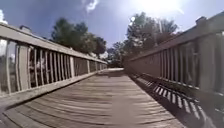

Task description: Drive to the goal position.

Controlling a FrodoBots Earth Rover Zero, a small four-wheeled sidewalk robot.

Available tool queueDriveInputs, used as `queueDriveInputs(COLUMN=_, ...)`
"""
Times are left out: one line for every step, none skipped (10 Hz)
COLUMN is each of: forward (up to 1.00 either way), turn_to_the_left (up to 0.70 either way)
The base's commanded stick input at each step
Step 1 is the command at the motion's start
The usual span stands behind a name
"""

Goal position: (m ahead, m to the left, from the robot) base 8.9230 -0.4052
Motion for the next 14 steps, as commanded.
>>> queueDriveInputs(forward=0.70, turn_to_the_left=0.00)
queueDriveInputs(forward=0.70, turn_to_the_left=0.00)
queueDriveInputs(forward=0.70, turn_to_the_left=0.00)
queueDriveInputs(forward=0.70, turn_to_the_left=0.00)
queueDriveInputs(forward=0.70, turn_to_the_left=0.00)
queueDriveInputs(forward=0.70, turn_to_the_left=0.00)
queueDriveInputs(forward=0.70, turn_to_the_left=0.00)
queueDriveInputs(forward=0.70, turn_to_the_left=0.00)
queueDriveInputs(forward=0.70, turn_to_the_left=0.00)
queueDriveInputs(forward=0.70, turn_to_the_left=0.00)
queueDriveInputs(forward=0.70, turn_to_the_left=0.00)
queueDriveInputs(forward=0.70, turn_to_the_left=0.00)
queueDriveInputs(forward=0.70, turn_to_the_left=0.00)
queueDriveInputs(forward=0.70, turn_to_the_left=0.00)
